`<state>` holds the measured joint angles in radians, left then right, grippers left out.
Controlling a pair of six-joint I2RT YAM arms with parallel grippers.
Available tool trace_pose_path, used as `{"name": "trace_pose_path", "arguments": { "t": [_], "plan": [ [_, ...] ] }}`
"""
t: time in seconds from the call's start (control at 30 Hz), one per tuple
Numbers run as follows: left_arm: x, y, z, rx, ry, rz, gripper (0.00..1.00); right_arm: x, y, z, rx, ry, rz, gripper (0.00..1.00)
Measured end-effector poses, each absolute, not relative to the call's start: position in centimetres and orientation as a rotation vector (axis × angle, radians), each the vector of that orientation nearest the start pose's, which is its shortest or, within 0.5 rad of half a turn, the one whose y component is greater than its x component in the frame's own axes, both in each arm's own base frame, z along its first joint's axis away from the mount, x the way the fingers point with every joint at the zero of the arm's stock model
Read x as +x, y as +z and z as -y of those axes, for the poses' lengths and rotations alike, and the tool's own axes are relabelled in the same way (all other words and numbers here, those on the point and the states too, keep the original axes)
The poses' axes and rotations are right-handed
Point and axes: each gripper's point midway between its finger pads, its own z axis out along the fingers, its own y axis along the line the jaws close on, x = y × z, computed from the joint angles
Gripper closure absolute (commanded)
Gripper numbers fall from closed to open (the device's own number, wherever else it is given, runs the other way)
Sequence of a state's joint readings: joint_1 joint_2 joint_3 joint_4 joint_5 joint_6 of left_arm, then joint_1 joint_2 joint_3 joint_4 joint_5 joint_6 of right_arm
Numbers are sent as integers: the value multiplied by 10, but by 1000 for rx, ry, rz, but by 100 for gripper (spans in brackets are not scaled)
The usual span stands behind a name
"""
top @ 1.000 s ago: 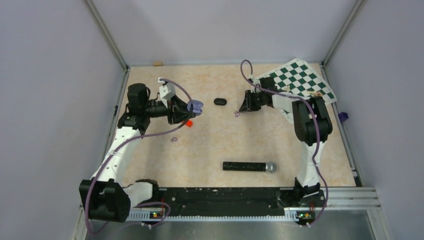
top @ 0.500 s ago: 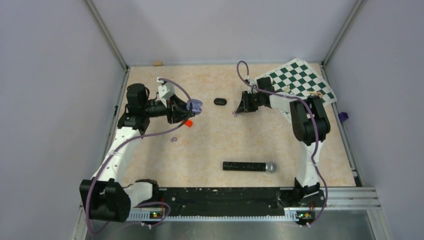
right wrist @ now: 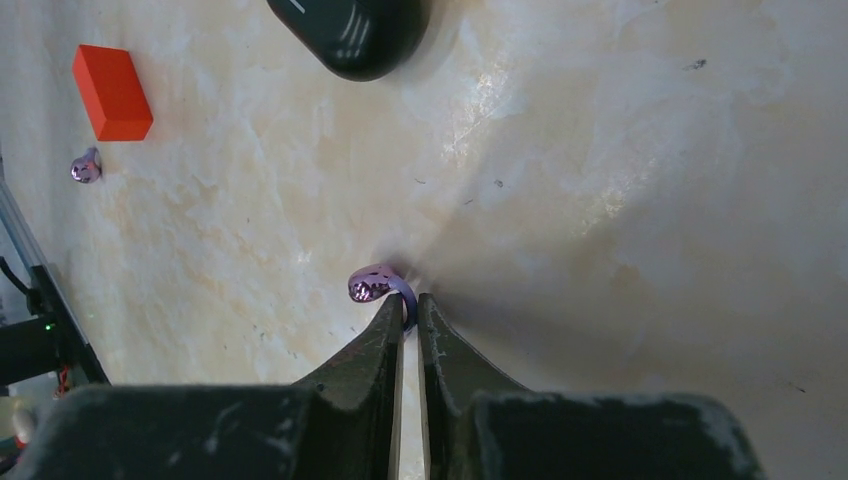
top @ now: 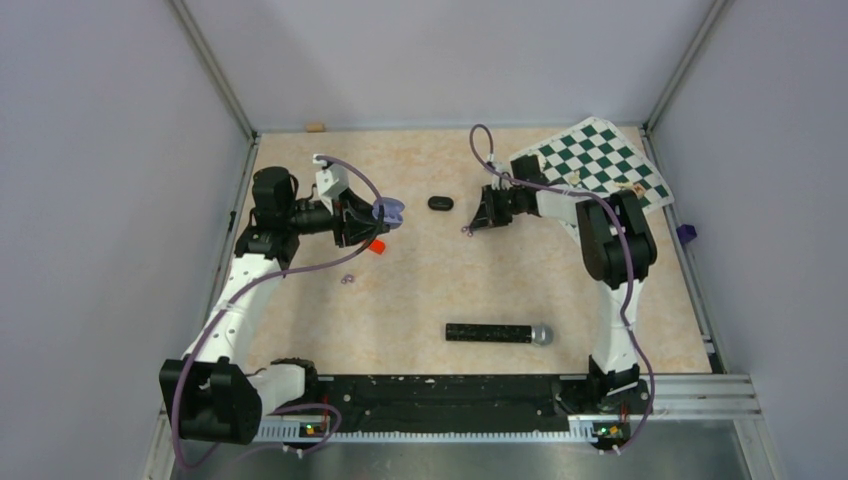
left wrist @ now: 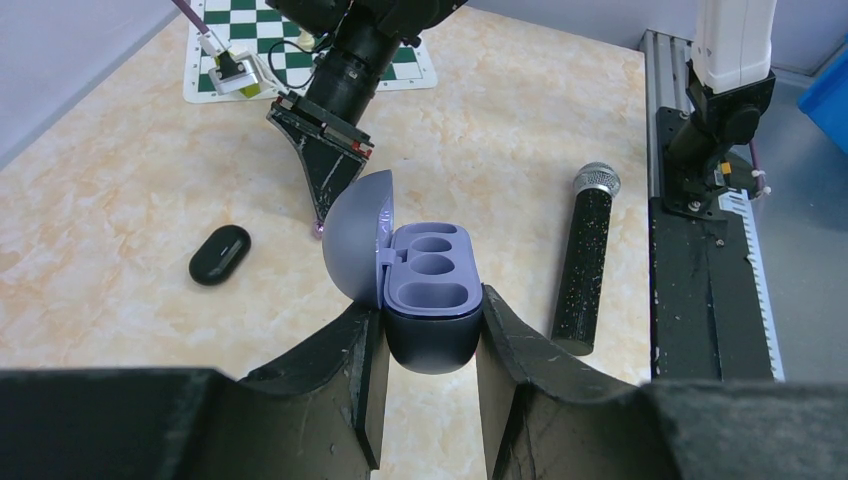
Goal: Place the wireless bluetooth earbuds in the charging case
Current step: Pick up the earbud from the center of the board.
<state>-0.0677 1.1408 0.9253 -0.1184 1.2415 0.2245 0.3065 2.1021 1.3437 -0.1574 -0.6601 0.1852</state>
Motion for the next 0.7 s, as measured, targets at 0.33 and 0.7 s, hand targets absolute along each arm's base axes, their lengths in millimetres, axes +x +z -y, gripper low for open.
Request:
{"name": "trace_pose_path", "arguments": {
  "t": [0.33, 0.7],
  "plan": [
    [269, 276, 182, 1025, -1060, -1468, 100, 404, 33, -254, -479, 1084, -2431, 95],
    [279, 269, 187, 960, -1109, -1499, 100, 397, 163, -252, -651, 1012, -2058, 95]
  ]
}}
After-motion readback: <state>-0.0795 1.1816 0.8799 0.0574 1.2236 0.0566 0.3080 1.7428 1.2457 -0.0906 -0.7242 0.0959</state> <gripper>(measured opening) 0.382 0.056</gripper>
